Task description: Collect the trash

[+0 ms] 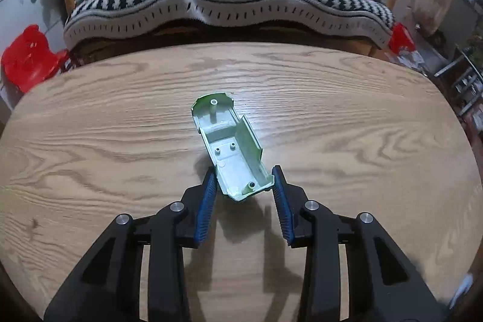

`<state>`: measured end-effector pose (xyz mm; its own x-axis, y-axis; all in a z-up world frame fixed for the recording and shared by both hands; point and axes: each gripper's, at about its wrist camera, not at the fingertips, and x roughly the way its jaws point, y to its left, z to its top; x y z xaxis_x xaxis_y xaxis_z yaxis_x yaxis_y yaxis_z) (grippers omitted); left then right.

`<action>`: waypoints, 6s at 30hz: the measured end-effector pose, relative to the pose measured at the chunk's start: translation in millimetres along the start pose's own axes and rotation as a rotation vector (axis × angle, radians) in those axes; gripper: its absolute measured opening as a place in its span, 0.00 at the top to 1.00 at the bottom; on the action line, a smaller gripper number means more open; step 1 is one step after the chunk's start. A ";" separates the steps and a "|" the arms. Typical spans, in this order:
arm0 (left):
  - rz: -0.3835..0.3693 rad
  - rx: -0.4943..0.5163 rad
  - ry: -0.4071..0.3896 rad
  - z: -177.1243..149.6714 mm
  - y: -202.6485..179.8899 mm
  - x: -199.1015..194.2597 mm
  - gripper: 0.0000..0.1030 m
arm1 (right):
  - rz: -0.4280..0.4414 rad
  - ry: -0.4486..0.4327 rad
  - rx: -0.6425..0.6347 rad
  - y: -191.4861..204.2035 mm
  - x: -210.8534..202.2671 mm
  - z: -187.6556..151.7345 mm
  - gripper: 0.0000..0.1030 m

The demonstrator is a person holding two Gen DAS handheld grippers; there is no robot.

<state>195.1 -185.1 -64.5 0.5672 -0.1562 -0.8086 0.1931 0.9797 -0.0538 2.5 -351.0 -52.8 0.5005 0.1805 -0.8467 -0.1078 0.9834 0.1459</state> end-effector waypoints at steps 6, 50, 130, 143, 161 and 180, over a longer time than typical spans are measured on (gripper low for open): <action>-0.052 0.074 -0.044 -30.7 12.0 -55.2 0.65 | -0.042 -0.039 0.068 -14.9 -28.1 -13.2 0.66; -0.570 0.625 0.017 -184.7 -308.6 -143.2 0.64 | -0.409 -0.215 0.696 -244.8 -208.6 -224.9 0.67; 0.099 -0.009 -0.135 -106.9 129.6 -166.6 0.07 | -0.187 -0.222 0.090 49.9 -51.8 12.5 0.09; 0.103 0.004 -0.155 -107.6 128.2 -163.7 0.07 | -0.203 -0.190 0.090 42.9 -39.7 5.5 0.09; 0.101 -0.001 -0.129 -110.9 122.0 -161.2 0.07 | -0.205 -0.191 0.111 32.7 -48.2 -1.6 0.09; 0.095 0.002 -0.126 -113.1 118.8 -159.6 0.07 | -0.208 -0.189 0.110 32.0 -50.2 -4.1 0.09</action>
<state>37.0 -29.5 -8.0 0.6787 -0.0779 -0.7303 0.1357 0.9905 0.0205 -29.7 -328.7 -7.7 0.6541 -0.0351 -0.7556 0.1022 0.9939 0.0423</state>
